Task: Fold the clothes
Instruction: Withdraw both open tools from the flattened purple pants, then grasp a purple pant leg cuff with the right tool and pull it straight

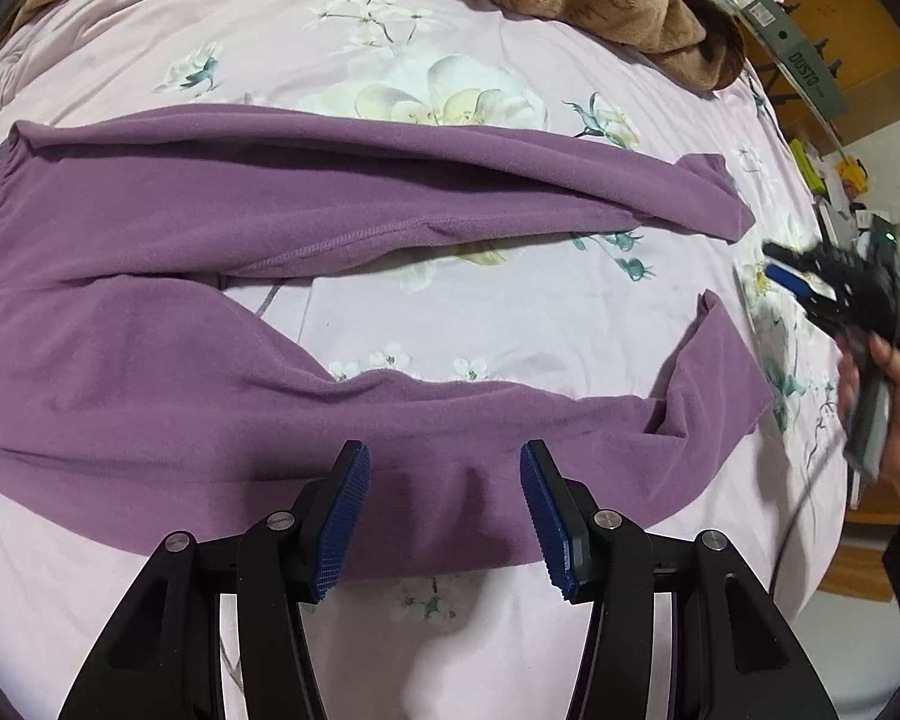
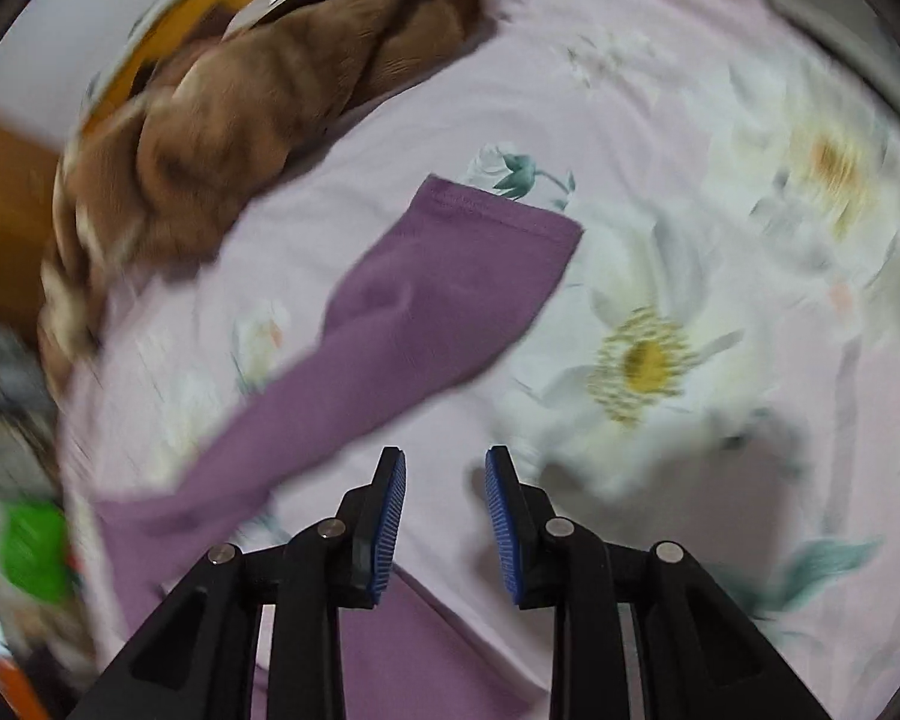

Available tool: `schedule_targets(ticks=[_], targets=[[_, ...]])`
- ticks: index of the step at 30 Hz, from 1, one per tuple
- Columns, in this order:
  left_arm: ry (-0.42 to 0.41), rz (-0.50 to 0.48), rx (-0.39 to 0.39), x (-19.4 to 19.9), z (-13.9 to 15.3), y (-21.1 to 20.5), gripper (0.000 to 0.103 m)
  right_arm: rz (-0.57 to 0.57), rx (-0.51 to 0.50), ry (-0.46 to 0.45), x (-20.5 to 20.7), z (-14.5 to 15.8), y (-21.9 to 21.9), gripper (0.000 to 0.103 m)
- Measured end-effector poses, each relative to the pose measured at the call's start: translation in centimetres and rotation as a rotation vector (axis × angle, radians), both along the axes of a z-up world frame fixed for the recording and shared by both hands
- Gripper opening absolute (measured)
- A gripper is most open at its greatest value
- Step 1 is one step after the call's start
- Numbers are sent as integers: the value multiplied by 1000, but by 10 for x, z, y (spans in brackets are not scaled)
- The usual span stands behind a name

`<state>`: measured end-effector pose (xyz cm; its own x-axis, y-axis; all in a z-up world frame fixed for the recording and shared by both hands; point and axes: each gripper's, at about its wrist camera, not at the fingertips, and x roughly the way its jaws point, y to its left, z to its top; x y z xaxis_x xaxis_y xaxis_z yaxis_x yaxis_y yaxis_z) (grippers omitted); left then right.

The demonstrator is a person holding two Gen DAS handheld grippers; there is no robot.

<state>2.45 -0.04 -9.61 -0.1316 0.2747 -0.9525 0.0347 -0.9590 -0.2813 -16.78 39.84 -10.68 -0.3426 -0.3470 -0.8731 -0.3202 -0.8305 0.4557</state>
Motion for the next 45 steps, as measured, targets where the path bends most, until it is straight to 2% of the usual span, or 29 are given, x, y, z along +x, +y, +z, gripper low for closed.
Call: schedule_targets(ticks=[7,9,10,14,17,19,21,22,23,27,31,33,34,40,43,45], targets=[[-15,43,-2,9,-10,-12,54,-171,-150,-17,-32,-41,17,31],[-23,53,-3,8,-12,-13,54,-160,-157,-12,-34,-41,15,6],[-27,58,-4,7,-14,-14,54,-146,-146,-5,-34,-36,13,1],[-33,73,-2,2,-13,-15,54,-82,-152,47,-35,-1,6,1],[-15,63,-2,-8,-6,-12,54,-52,-169,76,-52,24,1,1],[-2,60,-3,-15,-1,-11,54,-42,-170,62,-65,29,-1,4],[6,63,2,-19,2,-11,54,-41,-164,16,-65,19,1,12],[5,62,3,-20,1,-11,54,-53,-157,2,-62,13,3,27],[5,61,4,-20,0,-11,54,-76,-153,-18,-57,3,7,37],[-9,57,3,-18,-6,-11,54,-199,-230,-85,-37,-46,27,38],[-31,58,-1,-11,-13,-14,54,-238,-302,-35,-37,-68,33,37],[-36,57,-4,-8,-14,-15,54,-225,-308,-20,-40,-72,33,19],[-38,56,-6,-7,-14,-15,54,-227,-301,-15,-40,-70,34,7],[-21,73,3,-10,-6,-19,54,-171,-304,98,-49,-6,28,7],[-4,78,6,-12,-1,-20,54,-145,-300,154,-77,28,18,7],[7,82,8,-14,3,-20,54,-146,-272,152,-105,41,6,11]])
